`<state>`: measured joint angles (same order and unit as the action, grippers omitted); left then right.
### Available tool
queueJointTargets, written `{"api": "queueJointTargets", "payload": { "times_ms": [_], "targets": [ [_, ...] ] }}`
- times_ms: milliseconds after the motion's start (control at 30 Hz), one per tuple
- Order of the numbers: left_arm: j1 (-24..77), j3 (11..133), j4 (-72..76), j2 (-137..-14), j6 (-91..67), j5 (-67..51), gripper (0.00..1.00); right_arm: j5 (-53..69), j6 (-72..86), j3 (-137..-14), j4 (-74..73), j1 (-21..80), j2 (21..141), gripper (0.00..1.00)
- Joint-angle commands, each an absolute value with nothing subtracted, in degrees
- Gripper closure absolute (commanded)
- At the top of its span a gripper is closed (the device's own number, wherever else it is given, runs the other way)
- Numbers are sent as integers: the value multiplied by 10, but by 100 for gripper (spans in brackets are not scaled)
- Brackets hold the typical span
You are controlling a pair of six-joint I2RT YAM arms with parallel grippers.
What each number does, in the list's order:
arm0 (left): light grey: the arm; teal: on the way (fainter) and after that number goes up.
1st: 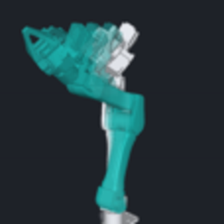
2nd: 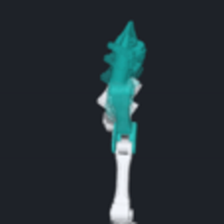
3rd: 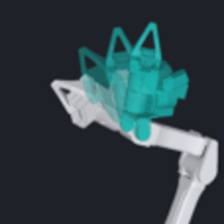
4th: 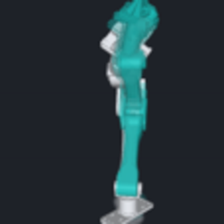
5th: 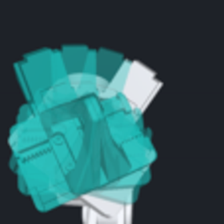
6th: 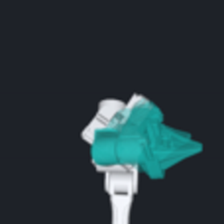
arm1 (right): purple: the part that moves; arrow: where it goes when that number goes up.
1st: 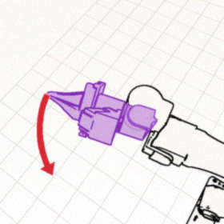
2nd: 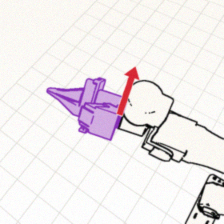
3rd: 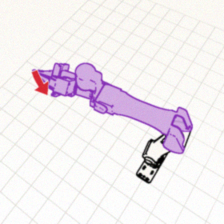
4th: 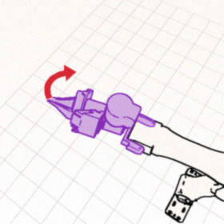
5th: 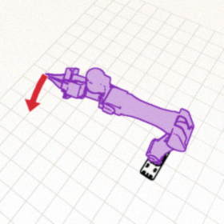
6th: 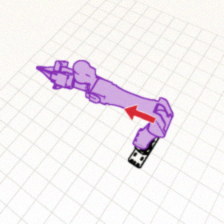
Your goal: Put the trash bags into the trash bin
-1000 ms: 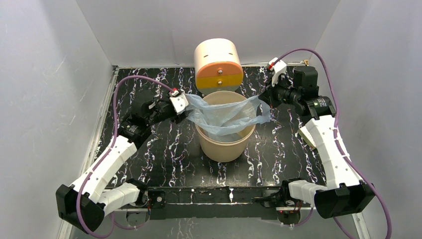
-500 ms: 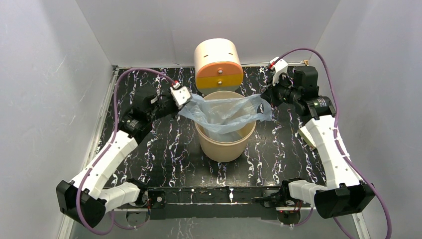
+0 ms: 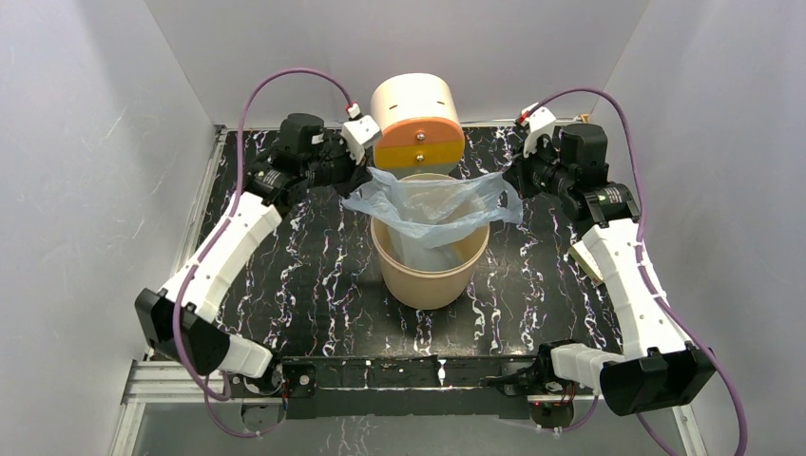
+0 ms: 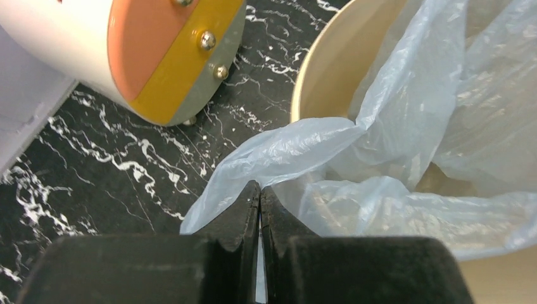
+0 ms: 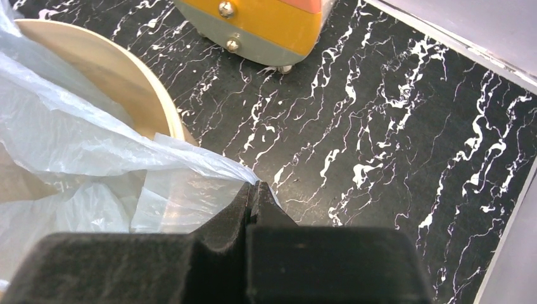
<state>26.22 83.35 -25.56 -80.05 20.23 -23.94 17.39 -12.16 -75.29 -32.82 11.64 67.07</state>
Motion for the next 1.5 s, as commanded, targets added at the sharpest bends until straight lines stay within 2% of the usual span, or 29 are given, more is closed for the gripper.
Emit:
{"api": "queueJointTargets", "payload": {
  "times_ms": [0,133,400,600,800,933,1100,1333,1467],
  "targets": [
    [237,877,-297,-835,149,-225,100,116,-86,-741,-278,114,690,100],
    [199,863,-242,-833,115,-260,100,92,-79,-738,-280,114,703,100],
    [192,821,-201,-805,124,-322,100,135,-79,-735,-275,114,694,100],
    [191,836,-227,-858,102,-281,100,129,-74,-725,-259,113,688,100],
    [188,861,-275,-932,71,-259,100,89,-65,-719,-286,114,730,100],
    [187,825,-255,-928,58,-274,100,133,-35,-730,-307,114,760,100],
    [187,785,-243,-895,50,-296,100,158,-23,-717,-328,114,744,99],
    [185,734,-245,-836,32,-251,100,106,-18,-690,-356,114,709,82],
    [181,707,-232,-802,12,-239,98,69,-12,-697,-381,114,701,78]
  ]
}}
